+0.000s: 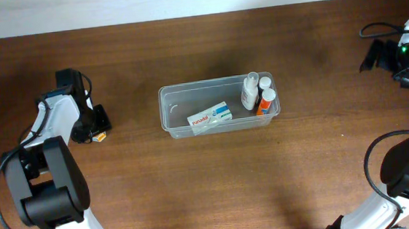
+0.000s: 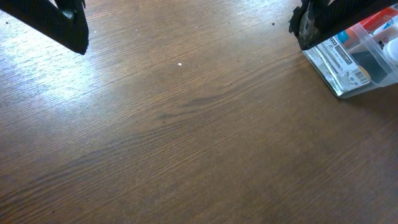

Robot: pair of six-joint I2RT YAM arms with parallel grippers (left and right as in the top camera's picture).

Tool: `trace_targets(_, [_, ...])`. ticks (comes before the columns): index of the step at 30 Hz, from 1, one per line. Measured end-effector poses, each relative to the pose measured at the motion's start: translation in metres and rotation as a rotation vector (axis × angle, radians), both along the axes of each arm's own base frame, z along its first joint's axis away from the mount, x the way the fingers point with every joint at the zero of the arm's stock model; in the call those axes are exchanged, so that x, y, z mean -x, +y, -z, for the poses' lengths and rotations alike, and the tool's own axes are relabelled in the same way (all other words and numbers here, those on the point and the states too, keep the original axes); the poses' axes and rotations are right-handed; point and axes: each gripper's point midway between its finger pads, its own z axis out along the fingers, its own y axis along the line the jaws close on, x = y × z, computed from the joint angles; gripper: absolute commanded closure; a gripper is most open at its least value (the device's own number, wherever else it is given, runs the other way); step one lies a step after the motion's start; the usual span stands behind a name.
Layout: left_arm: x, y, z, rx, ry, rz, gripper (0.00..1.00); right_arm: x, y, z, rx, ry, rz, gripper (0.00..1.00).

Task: Pack container
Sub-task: 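Close the left gripper on the jar's sides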

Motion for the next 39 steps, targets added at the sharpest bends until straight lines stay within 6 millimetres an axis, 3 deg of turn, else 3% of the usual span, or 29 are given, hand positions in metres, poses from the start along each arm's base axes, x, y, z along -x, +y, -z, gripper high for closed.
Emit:
trace_targets(14, [0.0031,-0.0005,-0.0034,0.003,0.019,0.000,0.53,0.0000,0.0000,0.0000,0.000,0.000,0.000,0.02])
trace_targets(22, [0.0020,-0.0003,-0.0052,0.003,0.017,0.000,0.67,0.0000,0.0000,0.0000,0.000,0.000,-0.001,0.02])
trace_targets(39, [0.0026,-0.0005,-0.0096,0.002,0.012,0.000,0.67,0.0000,0.0000,0.0000,0.000,0.000,-0.001,0.02])
